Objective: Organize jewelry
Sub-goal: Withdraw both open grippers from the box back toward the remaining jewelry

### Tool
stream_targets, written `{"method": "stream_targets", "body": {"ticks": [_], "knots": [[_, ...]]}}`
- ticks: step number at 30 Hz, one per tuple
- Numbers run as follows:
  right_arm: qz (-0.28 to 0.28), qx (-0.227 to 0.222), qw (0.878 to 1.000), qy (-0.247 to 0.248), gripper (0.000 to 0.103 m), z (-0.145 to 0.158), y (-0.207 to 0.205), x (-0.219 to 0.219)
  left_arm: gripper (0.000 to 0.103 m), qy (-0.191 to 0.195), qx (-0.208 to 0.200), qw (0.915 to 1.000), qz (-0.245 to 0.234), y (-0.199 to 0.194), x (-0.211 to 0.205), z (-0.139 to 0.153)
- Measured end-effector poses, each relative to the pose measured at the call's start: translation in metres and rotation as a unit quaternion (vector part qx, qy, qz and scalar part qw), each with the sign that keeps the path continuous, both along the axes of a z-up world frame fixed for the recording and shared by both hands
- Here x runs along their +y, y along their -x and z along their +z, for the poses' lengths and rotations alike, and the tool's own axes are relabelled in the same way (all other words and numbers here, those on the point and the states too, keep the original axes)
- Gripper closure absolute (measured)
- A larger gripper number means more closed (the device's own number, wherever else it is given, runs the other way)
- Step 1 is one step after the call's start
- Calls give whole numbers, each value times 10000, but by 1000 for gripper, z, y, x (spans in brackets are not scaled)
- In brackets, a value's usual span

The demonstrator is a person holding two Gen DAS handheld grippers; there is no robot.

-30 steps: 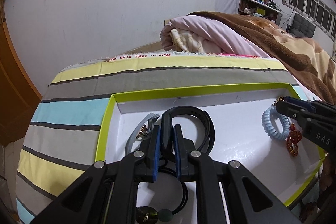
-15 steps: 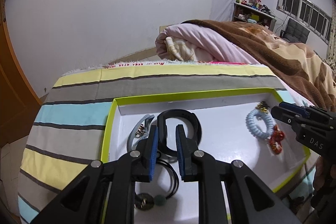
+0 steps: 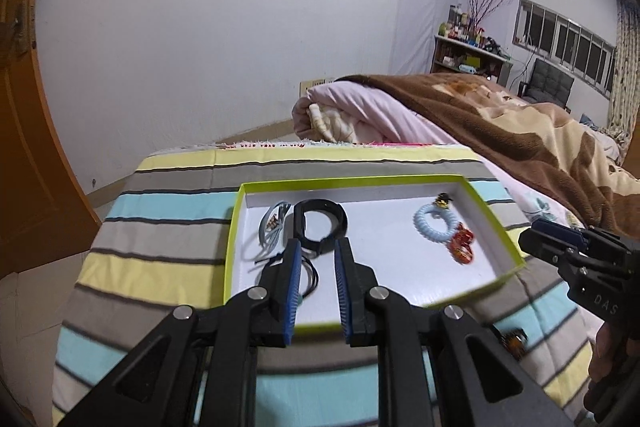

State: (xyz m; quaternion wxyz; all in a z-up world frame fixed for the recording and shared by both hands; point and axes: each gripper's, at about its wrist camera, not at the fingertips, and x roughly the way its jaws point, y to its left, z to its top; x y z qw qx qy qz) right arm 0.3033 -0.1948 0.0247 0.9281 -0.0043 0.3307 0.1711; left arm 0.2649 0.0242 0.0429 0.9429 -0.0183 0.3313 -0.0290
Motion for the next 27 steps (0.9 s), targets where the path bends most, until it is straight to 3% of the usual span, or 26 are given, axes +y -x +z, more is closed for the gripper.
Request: {"method": "stream_targets", "body": {"ticks": [15,27], "knots": [[93,-288,9994,-152,74,8,98,-1,85,-30,-248,9997,-62,92,-7,4],[33,-339,9993,-138,74,-1,150,-7,85,3,-273,9996,-61,149,-3,-6]]}}
